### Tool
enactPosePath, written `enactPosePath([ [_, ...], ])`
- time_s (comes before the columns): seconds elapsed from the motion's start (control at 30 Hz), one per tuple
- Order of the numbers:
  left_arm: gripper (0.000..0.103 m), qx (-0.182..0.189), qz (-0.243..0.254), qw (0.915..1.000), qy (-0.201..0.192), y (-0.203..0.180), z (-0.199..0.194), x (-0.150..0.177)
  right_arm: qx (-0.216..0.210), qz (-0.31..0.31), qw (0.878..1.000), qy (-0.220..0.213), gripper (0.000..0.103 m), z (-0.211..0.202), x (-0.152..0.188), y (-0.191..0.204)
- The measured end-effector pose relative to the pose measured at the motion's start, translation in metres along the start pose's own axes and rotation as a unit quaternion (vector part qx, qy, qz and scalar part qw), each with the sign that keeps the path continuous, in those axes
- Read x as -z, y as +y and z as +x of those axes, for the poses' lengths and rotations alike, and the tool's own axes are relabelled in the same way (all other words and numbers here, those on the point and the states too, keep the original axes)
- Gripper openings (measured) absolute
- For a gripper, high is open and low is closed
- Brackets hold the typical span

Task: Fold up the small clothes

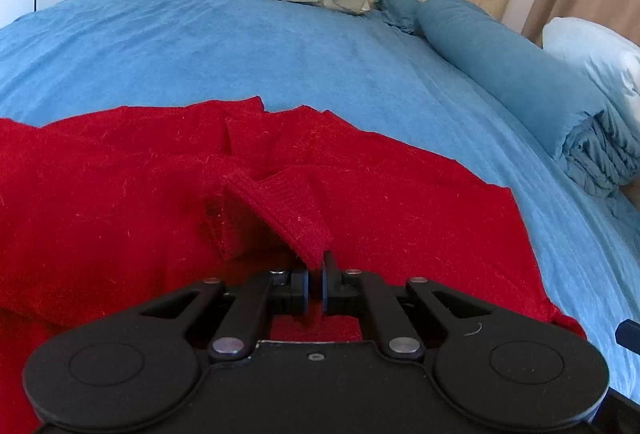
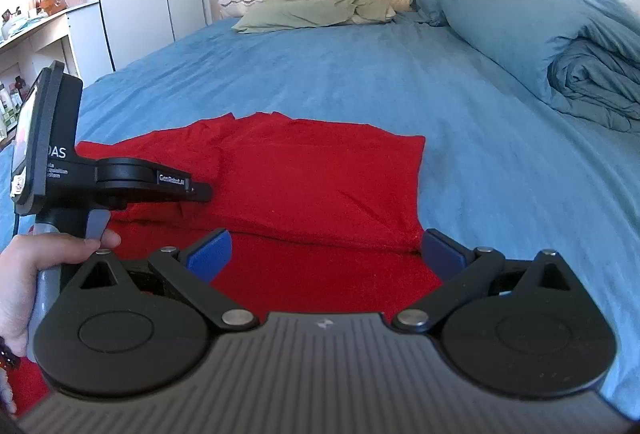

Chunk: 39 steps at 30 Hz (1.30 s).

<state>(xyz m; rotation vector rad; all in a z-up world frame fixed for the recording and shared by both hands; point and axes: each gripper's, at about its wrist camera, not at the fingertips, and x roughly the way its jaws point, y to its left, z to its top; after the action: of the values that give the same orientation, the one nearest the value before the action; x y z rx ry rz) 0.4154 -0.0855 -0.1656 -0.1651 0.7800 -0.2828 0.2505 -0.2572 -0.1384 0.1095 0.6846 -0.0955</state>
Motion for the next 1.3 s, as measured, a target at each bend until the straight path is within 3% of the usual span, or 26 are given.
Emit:
enactPosePath([
  [0.03, 0.009, 0.001, 0.004, 1.0, 0.0, -0.004, -0.001, 0.001, 0.0, -0.001, 1.0, -0.001, 0.103, 0.0, -0.001, 0.001],
  [0.07, 0.02, 0.001, 0.01, 0.9999, -0.002, -0.004, -0.004, -0.002, 0.001, -0.004, 1.0, -0.002, 0.103, -0.001, -0.001, 0.0],
  [0.1, 0.042, 0.001, 0.016, 0.9999, -0.006, -0.007, -0.012, 0.001, 0.004, -0.008, 1.0, -0.004, 0.103, -0.001, -0.003, 0.002],
  [0.13, 0.056, -0.001, 0.022, 0.9997, -0.014, -0.006, -0.02, 0.0, 0.006, -0.014, 1.0, -0.007, 0.103, -0.003, -0.005, 0.004],
  [0.17, 0.081, -0.003, 0.027, 0.9993, -0.027, -0.004, -0.03, -0.002, 0.008, -0.018, 1.0, -0.01, 0.103, -0.004, -0.01, 0.006],
  [0.2, 0.097, -0.006, 0.029, 0.9987, -0.041, -0.001, -0.043, 0.0, 0.008, -0.021, 1.0, -0.014, 0.103, -0.006, -0.014, 0.007],
  [0.23, 0.101, -0.01, 0.03, 0.9977, -0.059, 0.004, -0.057, -0.001, 0.004, -0.025, 1.0, -0.016, 0.103, -0.009, -0.017, 0.009],
  [0.33, 0.103, -0.029, 0.025, 0.9955, -0.087, 0.025, -0.096, -0.003, -0.019, -0.043, 0.999, -0.021, 0.103, -0.013, -0.031, 0.02],
  [0.57, 0.103, -0.072, -0.006, 0.9966, -0.04, 0.096, -0.134, 0.009, -0.063, -0.134, 0.989, -0.009, 0.103, 0.003, -0.049, 0.071],
  [0.73, 0.103, -0.063, -0.034, 0.9972, -0.022, 0.127, -0.144, 0.031, -0.062, -0.232, 0.97, 0.03, 0.103, 0.051, -0.058, 0.121],
  [0.83, 0.103, -0.067, -0.037, 0.9969, -0.018, 0.137, -0.15, 0.042, -0.054, -0.286, 0.955, 0.052, 0.087, 0.081, -0.061, 0.146],
  [0.97, 0.103, -0.067, -0.026, 0.9973, -0.016, 0.143, -0.151, 0.045, -0.049, -0.343, 0.936, 0.061, 0.082, 0.113, -0.057, 0.173],
  [1.03, 0.103, -0.062, -0.018, 0.9977, -0.02, 0.145, -0.151, 0.046, -0.047, -0.371, 0.925, 0.063, 0.074, 0.124, -0.054, 0.184],
  [1.1, 0.103, -0.061, -0.006, 0.9979, -0.023, 0.144, -0.15, 0.046, -0.048, -0.396, 0.914, 0.073, 0.063, 0.135, -0.05, 0.195],
  [1.17, 0.103, -0.057, 0.003, 0.998, -0.028, 0.144, -0.151, 0.046, -0.051, -0.408, 0.908, 0.084, 0.032, 0.144, -0.05, 0.198],
  [1.3, 0.103, -0.043, -0.006, 0.9987, -0.027, 0.149, -0.15, 0.045, -0.049, -0.411, 0.906, 0.088, 0.021, 0.152, -0.05, 0.198],
])
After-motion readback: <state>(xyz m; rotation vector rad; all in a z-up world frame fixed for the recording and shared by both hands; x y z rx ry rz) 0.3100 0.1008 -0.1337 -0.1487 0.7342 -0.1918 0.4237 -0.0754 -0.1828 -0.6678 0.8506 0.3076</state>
